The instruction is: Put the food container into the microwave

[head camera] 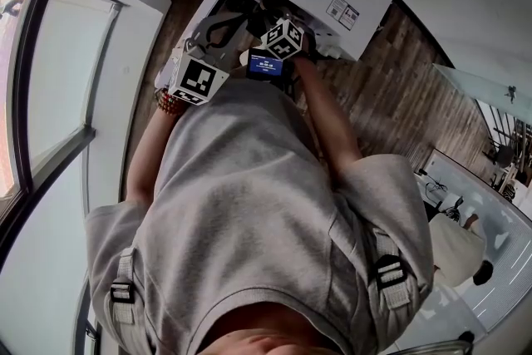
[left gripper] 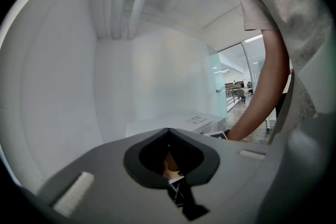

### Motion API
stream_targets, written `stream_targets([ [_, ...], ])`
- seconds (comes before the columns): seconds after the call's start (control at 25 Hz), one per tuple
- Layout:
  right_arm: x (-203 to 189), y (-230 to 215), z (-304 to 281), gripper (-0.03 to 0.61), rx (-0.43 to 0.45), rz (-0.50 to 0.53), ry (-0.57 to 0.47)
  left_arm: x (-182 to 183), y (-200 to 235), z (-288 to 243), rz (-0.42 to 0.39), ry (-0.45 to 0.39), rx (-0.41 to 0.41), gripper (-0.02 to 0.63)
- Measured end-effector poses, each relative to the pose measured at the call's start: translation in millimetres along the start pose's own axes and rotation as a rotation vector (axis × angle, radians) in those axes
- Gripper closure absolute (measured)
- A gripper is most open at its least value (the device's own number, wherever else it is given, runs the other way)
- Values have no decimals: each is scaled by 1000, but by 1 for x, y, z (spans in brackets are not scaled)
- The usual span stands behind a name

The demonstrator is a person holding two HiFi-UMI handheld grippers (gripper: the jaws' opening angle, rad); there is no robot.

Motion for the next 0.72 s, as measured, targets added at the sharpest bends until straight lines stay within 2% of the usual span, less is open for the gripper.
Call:
stream_targets([
  [0.4, -5, -9, -8, 541, -3, -8, 0, 2, 4, -14, -3, 5, -6, 615],
  [0.72, -10, -17, -15, 541, -64, -8, 8, -1, 5, -22, 6, 26, -6, 615],
])
Point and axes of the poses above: the fingertips, and each gripper's own axes: z backward along the fingers, y to its left, x out of its top, the point moved 6 cm from there along z, backward along the fingers, and after that the axes turned 8 degrees about z, right-handed, at the moved point
